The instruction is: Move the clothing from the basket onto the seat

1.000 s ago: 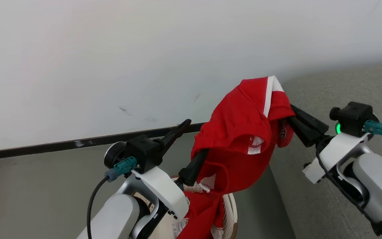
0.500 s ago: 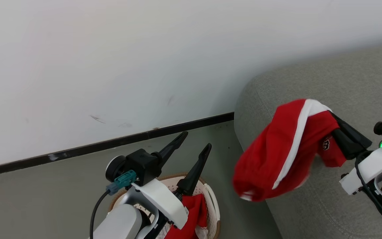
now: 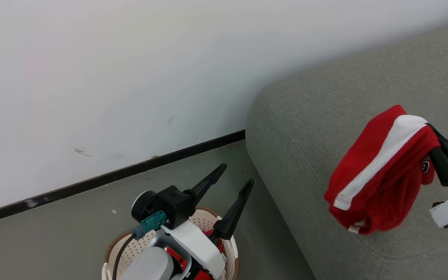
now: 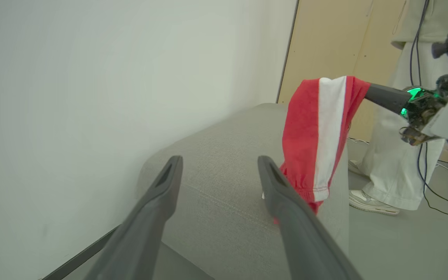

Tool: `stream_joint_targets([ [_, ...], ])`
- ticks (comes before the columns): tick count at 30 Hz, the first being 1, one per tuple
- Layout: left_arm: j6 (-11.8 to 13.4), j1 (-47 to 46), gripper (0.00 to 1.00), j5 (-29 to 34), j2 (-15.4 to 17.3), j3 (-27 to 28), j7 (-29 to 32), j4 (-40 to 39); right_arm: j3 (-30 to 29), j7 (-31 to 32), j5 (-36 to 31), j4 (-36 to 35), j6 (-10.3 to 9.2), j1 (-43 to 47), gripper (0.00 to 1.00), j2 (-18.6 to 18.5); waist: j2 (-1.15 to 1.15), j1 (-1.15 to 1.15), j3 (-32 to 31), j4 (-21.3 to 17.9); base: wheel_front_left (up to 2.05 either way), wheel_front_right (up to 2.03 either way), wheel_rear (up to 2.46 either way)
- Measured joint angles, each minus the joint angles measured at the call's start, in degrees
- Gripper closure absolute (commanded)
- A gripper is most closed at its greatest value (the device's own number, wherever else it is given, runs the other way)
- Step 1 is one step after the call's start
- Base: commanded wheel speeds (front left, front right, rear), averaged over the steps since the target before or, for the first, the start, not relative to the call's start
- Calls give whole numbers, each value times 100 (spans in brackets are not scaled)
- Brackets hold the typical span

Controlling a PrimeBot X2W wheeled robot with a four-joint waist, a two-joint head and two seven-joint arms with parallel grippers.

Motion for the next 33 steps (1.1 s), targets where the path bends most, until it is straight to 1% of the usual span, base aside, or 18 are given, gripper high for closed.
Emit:
stream_joint_targets([
  [6, -1, 0, 0, 14, -18, -102, -169, 84, -333, 0, -154, -241, 1, 224, 100, 27, 0, 0, 8, -243, 0, 0, 0],
  [14, -1, 1, 0, 62, -38, -210, -399, 152, -482, 0, -331, -588, 1, 462, 100, 71, 0, 0, 21, -560, 0, 0, 0],
  [19, 0, 9, 0, 63, -44, -236, -480, 188, -541, 0, -372, -656, 1, 599, 100, 123, 0, 0, 26, -712, 0, 0, 0],
  [23, 15, 46, 0, 63, -48, -244, -495, 220, -456, 0, -372, -670, 1, 641, 100, 188, 0, 0, 39, -806, 0, 0, 0],
  [27, 34, 118, 0, 74, -51, -277, -497, 244, -130, 0, -363, -722, 1, 625, 100, 224, 0, 0, 93, -841, 0, 0, 0],
  [30, 89, 138, 0, 159, -48, -280, -498, 271, 55, 0, -310, -710, 1, 453, 100, 253, 0, 0, 149, -821, 0, 0, 0],
  [33, 154, 139, 0, 177, -45, -232, -502, 270, 140, 1, -310, -655, 1, 68, 100, 249, 0, 0, 214, -780, 0, 0, 0],
])
